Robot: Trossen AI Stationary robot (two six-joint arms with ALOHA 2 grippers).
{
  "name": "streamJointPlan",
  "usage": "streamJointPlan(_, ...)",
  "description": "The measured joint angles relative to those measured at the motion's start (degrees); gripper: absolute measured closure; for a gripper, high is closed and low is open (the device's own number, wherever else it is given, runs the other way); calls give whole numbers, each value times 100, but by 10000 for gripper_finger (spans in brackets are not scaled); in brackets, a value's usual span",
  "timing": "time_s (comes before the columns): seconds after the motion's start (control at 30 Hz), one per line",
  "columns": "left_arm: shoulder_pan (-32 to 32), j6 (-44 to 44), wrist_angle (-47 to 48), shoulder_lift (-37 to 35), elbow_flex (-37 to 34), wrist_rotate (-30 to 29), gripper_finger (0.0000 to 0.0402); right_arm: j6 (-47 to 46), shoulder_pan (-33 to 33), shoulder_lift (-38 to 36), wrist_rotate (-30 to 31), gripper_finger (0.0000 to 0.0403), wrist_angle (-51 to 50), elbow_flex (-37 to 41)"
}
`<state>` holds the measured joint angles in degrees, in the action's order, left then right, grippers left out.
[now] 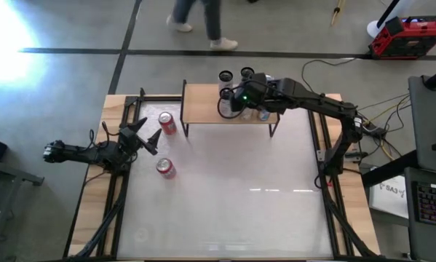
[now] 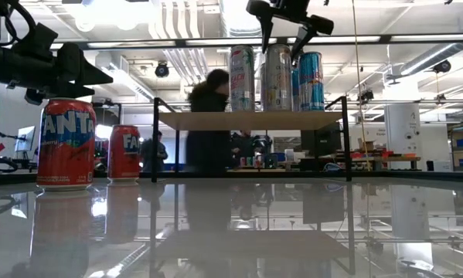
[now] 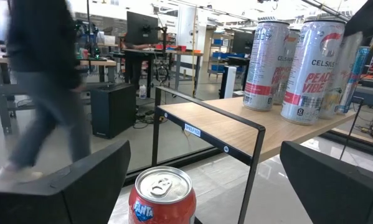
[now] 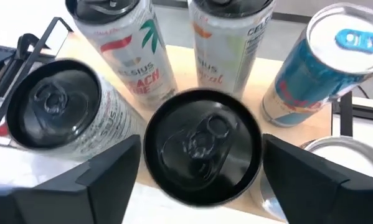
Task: Place canned beverage on shelf
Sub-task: Adjust the white yellow soda can, then adjust the white pink soda can
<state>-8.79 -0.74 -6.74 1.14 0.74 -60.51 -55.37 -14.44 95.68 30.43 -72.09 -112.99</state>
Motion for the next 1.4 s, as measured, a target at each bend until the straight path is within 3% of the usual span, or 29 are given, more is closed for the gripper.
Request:
streamJointPlan(0.27,0,0,0,0,1,0,3,159,-6,0,137,38,33,-84)
streamJointPlan(0.63,2,0,0,0,0,0,3,742,202,0,910,32,-447,-848)
streamJointPlan(0.8,1,0,-1,0,2,0,3,472,421,-7,831,32,-775,-1132)
streamJointPlan(0.97,2,0,0,0,1,0,3,386,766,12,690,32,-359,-1145)
streamJointPlan(1.23,0,0,0,0,0,0,3,1235,1062,257,696,32,105,-1134)
streamJointPlan(1.4,0,-1,0,-1,2,0,3,1499,1056,302,262,32,344,-1132)
